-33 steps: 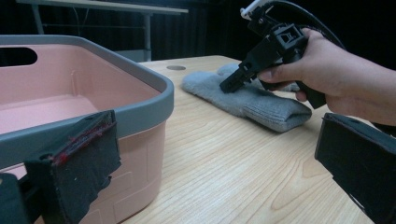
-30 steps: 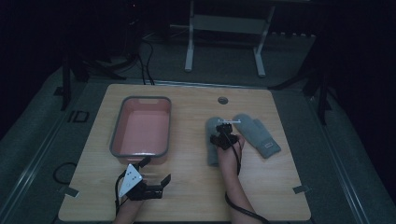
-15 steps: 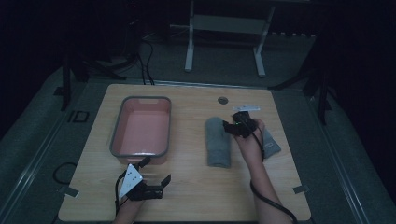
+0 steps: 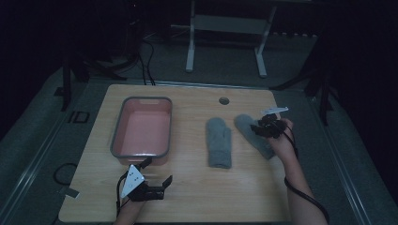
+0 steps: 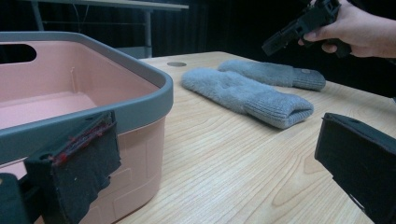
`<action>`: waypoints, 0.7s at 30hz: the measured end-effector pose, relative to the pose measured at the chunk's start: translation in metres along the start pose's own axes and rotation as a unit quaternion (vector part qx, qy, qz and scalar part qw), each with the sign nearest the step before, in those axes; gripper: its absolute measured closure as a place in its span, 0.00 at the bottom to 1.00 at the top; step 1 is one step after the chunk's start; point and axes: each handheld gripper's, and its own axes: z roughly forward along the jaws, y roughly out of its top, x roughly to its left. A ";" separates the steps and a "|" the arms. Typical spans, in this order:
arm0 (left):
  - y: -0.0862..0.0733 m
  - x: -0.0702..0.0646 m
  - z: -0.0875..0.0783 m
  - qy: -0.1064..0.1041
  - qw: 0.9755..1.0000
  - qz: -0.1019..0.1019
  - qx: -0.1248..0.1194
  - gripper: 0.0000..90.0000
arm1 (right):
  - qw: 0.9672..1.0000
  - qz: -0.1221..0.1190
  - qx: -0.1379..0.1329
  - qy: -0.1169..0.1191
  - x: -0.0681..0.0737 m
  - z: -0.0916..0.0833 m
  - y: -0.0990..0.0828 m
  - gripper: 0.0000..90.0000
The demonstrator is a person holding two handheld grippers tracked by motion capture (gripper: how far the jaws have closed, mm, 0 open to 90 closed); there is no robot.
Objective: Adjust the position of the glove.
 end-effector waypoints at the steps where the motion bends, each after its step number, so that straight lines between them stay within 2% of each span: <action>1: 0.000 0.000 0.000 0.000 1.000 0.000 0.000 0.00 | 1.000 0.000 0.000 0.000 0.000 0.000 0.000 0.62; 5: 0.000 0.000 0.000 0.001 1.000 0.000 0.000 0.00 | 0.999 -0.014 0.030 0.003 -0.008 0.009 -0.008 0.60; 8: 0.000 0.000 0.000 0.006 1.000 0.002 0.000 0.00 | 0.999 -0.018 0.035 0.008 -0.010 0.012 -0.010 0.57; 10: 0.000 0.001 -0.001 0.007 1.000 -0.001 0.000 0.00 | 0.999 -0.018 0.048 0.016 -0.011 0.018 -0.013 0.56; 13: 0.000 0.001 -0.001 0.005 1.000 -0.002 0.000 0.00 | 0.998 -0.020 0.060 0.013 -0.012 0.021 -0.015 0.55; 14: 0.000 0.000 0.000 0.004 1.000 -0.001 0.001 0.00 | 0.997 -0.026 0.069 0.009 -0.013 0.025 -0.018 0.55; 17: 0.000 0.000 0.000 0.004 1.000 -0.001 0.001 0.00 | 0.997 -0.025 0.074 0.009 -0.014 0.028 -0.021 0.57; 18: 0.000 0.000 0.000 0.004 1.000 -0.001 0.002 0.00 | 0.997 -0.035 0.075 0.007 -0.011 0.031 -0.024 0.61; 21: 0.000 0.000 0.000 0.004 1.000 0.000 0.002 0.00 | 0.997 -0.037 0.073 0.006 -0.010 0.031 -0.024 0.66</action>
